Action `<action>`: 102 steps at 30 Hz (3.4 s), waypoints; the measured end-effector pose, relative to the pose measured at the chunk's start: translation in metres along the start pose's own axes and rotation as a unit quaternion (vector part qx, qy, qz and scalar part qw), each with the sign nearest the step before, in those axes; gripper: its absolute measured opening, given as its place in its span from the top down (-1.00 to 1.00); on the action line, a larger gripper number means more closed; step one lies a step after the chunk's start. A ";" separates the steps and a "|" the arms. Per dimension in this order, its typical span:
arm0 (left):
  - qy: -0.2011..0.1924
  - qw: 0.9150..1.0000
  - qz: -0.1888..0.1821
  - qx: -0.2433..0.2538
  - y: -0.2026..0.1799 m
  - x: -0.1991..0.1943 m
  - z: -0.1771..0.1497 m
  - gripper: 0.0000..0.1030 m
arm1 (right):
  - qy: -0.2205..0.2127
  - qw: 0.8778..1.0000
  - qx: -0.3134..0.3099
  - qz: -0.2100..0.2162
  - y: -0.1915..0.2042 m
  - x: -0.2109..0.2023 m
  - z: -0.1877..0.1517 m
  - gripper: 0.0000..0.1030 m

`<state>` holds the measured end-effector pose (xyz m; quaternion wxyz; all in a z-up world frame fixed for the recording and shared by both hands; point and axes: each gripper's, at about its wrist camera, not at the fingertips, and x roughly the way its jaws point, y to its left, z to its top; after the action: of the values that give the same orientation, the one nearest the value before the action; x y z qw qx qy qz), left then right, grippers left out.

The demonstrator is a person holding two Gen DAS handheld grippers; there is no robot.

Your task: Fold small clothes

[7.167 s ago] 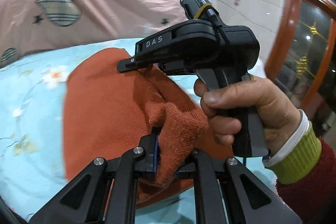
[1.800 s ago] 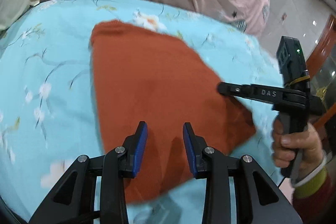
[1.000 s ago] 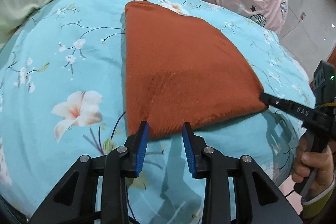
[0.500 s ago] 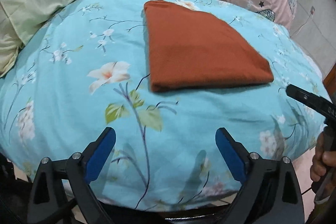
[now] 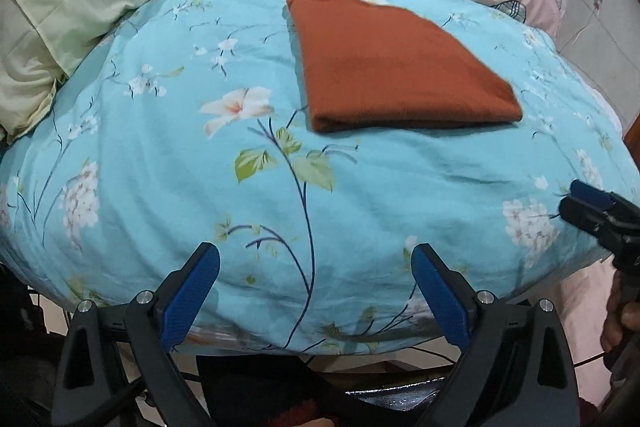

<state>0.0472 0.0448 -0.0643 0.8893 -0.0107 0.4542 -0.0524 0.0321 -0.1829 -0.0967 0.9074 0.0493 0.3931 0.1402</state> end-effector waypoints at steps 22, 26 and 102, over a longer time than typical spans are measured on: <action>-0.042 0.994 0.078 0.063 -0.012 -0.013 0.047 -0.96 | 0.004 0.999 -0.051 -0.001 0.019 0.011 0.030 -0.96; -0.044 0.994 0.077 0.066 -0.014 -0.009 0.053 -0.96 | 0.007 0.999 -0.044 0.004 0.017 0.016 0.038 -0.96; -0.036 0.996 0.067 0.041 -0.026 -0.002 0.075 -0.96 | 0.026 1.000 0.002 0.010 0.004 0.030 0.061 -0.97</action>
<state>0.1042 0.0168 -0.0172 0.9063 0.0546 0.4190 -0.0106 0.0949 -0.1691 -0.0752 0.8955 0.0509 0.4160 0.1495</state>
